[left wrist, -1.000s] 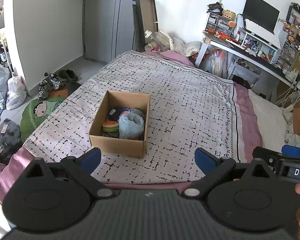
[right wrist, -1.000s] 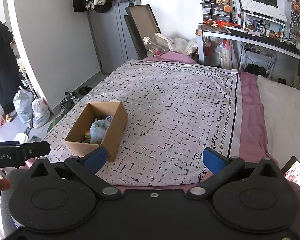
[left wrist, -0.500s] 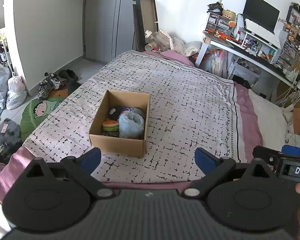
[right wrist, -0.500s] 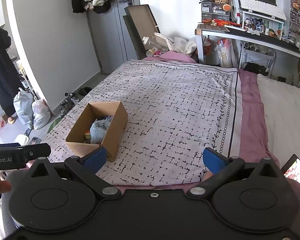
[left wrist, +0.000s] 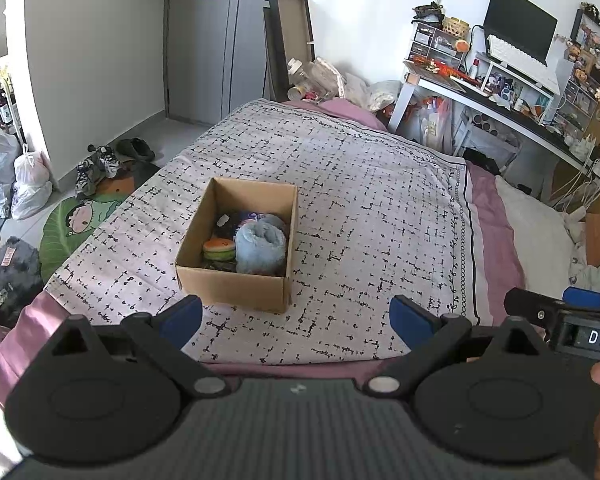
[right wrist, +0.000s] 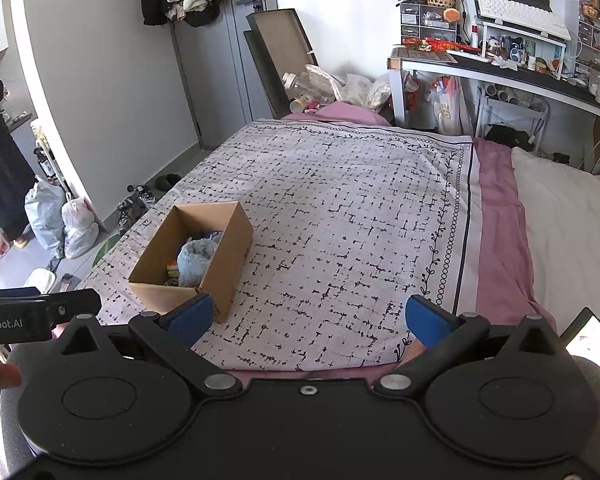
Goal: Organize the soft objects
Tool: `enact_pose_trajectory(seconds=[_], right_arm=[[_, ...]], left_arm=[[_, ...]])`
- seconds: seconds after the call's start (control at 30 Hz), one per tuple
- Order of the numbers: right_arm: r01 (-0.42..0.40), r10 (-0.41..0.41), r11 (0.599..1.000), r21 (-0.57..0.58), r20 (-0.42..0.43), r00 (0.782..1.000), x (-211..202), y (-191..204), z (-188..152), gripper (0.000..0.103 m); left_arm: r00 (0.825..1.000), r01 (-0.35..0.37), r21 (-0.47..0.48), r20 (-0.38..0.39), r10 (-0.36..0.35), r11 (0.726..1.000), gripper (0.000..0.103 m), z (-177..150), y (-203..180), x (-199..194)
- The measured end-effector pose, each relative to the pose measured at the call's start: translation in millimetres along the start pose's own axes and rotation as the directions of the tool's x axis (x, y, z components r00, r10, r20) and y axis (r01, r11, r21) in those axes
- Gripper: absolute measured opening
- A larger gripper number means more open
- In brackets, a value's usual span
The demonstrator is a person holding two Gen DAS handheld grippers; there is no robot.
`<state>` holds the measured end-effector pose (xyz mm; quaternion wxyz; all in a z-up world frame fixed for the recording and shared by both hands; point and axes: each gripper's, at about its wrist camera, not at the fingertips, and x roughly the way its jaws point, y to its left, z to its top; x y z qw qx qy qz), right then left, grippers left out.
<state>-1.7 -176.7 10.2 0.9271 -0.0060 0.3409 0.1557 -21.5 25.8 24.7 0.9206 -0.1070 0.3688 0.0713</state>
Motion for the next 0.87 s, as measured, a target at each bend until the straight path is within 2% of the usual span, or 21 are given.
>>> enact_pose_trajectory(seconds=[0.43,0.87], right_arm=[[0.003,-0.003,1.0,0.001,0.0,1.0,0.4,-0.8,-2.2,0.103],[0.0,0.0,1.0,0.002,-0.006,1.0,1.5,-1.0,-1.6,0.103]], left_arm=[[1.0,0.002,0.0,0.0,-0.002,1.0,0.099,-2.5,-1.5,0.6],[0.999,-0.004,0.004,0.035,0.004,1.0,0.099,-2.2,-1.4,-4.7]])
